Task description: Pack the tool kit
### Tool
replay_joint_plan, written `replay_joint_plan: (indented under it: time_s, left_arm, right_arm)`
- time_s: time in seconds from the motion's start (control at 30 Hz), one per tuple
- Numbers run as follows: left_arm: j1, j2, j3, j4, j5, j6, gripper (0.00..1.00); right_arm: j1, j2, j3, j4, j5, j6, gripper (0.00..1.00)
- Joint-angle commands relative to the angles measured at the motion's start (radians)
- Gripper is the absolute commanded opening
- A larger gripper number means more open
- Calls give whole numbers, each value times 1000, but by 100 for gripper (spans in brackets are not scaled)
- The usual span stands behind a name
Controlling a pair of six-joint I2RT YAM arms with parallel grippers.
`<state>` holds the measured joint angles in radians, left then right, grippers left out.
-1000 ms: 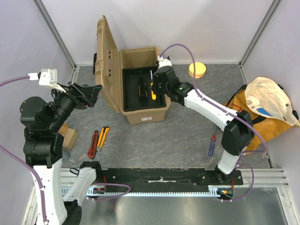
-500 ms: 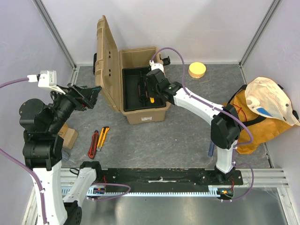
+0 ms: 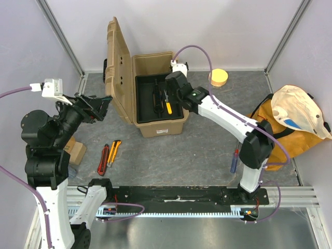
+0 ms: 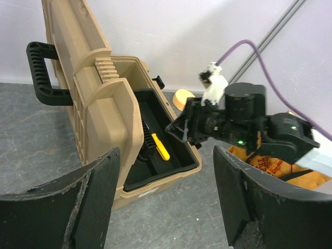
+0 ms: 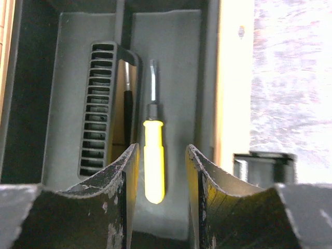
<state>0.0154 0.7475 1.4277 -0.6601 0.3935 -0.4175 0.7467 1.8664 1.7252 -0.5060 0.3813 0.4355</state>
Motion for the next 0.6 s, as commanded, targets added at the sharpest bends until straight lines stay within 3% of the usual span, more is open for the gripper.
replay_joint_plan:
  time_s: [0.0,0.23,0.43,0.57]
  left_arm:
    - [-3,-10,31,-13,2,45,78]
    - [-3,-10,42,-47,19,82,78]
    - [-3,-13,27,-56,27,89,78]
    - [-3,-14,2,-56,12,98,78]
  right_arm:
    - [-26,-197,-68,-26,151,-14,48]
    - [-113,-412,-358,-126,375,46,52]
    - [-182,-532,-652,-219,369,187,56]
    - [-256,-599,-814,-212,315,233,68]
